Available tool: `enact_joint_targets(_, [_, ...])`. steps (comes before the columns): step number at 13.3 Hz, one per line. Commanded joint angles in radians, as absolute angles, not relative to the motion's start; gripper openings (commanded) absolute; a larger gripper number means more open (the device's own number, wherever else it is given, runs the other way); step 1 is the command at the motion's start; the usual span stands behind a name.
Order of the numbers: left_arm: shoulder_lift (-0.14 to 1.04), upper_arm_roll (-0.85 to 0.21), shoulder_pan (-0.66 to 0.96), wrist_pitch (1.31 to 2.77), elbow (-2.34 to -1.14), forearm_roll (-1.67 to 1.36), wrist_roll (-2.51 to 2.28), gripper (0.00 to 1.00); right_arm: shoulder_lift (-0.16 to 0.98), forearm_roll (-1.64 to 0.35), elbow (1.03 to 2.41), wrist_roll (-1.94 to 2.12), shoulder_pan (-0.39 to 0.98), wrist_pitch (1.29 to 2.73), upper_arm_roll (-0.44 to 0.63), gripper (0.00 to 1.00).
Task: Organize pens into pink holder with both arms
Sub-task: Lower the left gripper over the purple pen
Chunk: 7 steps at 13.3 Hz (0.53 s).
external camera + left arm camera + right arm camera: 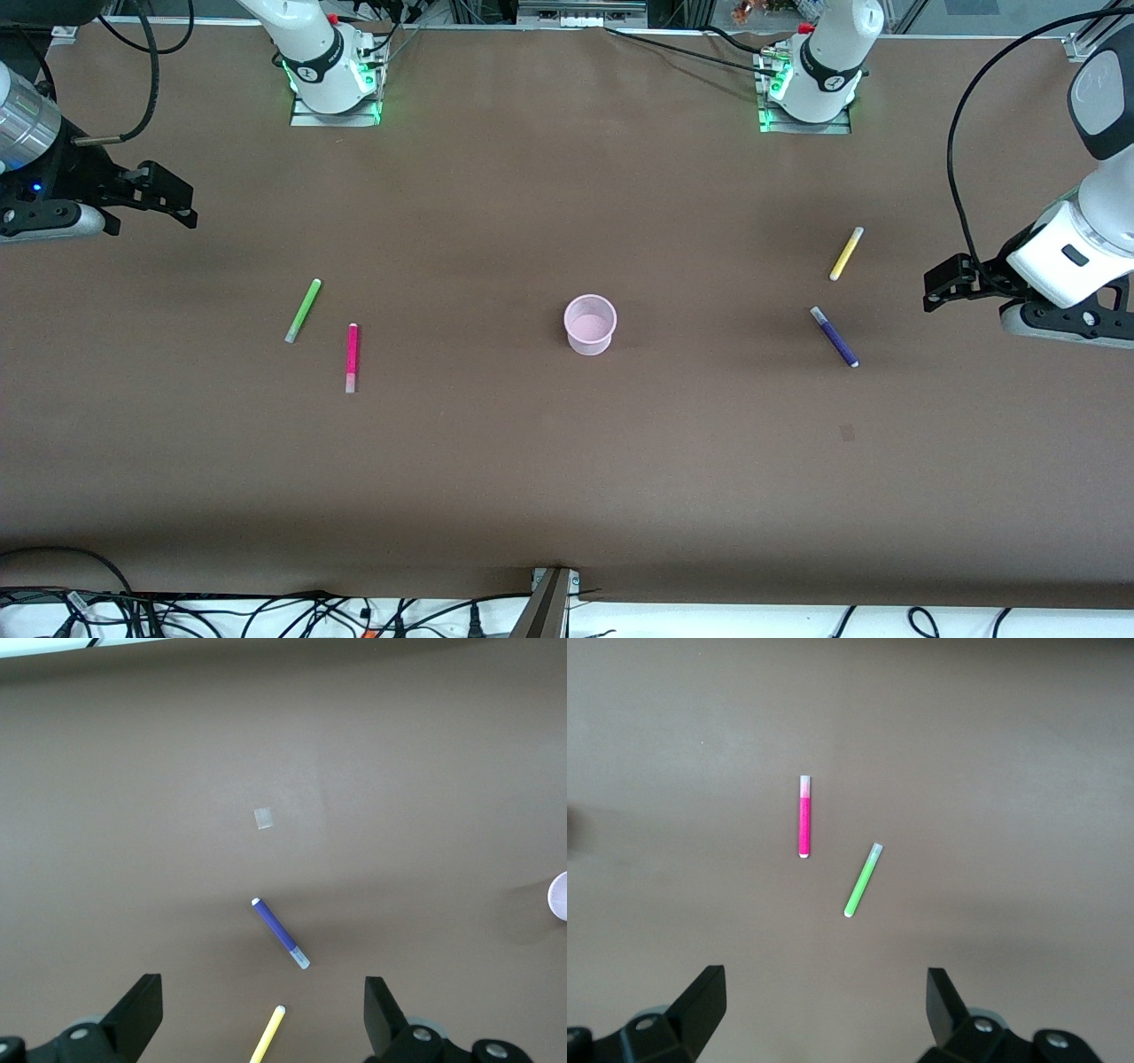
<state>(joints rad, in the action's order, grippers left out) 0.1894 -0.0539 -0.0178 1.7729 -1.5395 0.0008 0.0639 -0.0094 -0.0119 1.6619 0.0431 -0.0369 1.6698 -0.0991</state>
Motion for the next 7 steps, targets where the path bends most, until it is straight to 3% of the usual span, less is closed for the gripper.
enact_joint_targets(1, [0.216,-0.046,-0.038,1.758,-1.523,-0.017,0.055,1.00,0.005,0.002,1.635,0.029,-0.034,1.663,-0.103,1.00])
enact_joint_targets(7, [0.389,-0.044,-0.086,1.796,-1.519,-0.018,-0.055,1.00,0.005,0.000,1.635,0.029,-0.034,1.657,-0.104,1.00])
